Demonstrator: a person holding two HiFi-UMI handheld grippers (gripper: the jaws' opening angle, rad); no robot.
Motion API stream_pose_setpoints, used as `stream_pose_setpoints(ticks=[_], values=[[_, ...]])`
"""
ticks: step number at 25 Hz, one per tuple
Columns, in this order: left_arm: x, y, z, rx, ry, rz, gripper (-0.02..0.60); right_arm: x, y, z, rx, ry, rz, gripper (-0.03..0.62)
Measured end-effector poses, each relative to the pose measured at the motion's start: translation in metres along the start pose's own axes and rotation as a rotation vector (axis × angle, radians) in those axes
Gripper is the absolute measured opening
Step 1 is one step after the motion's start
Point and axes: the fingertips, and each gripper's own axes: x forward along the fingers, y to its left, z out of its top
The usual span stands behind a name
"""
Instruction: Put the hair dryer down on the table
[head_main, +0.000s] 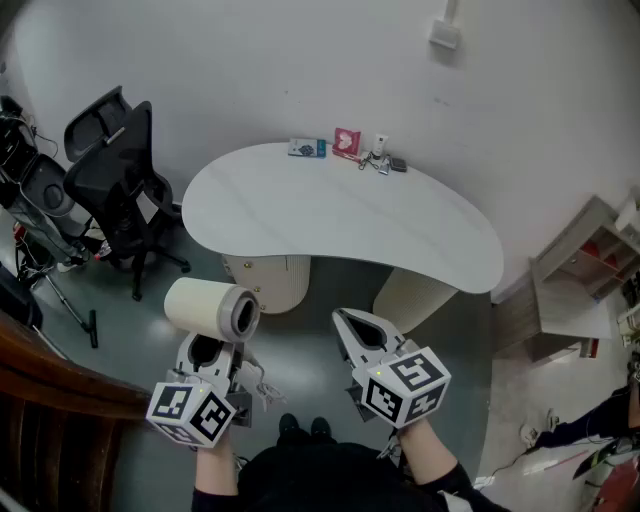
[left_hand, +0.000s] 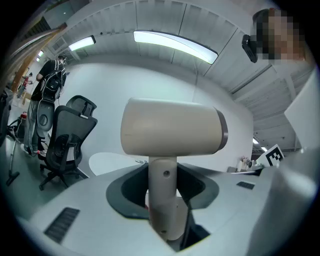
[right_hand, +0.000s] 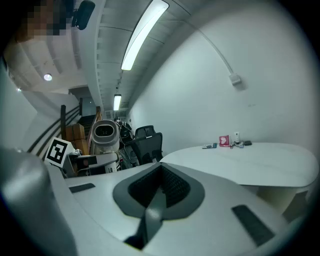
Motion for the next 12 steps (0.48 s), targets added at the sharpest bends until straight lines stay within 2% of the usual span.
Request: stream_pose_setpoints(ticks=[12], values=[[0.002,0.017,0.003,-0.005,0.006,-0.003,0.167,0.011,-0.007,-0.013,0.027,0.044,-0.013,0.005]])
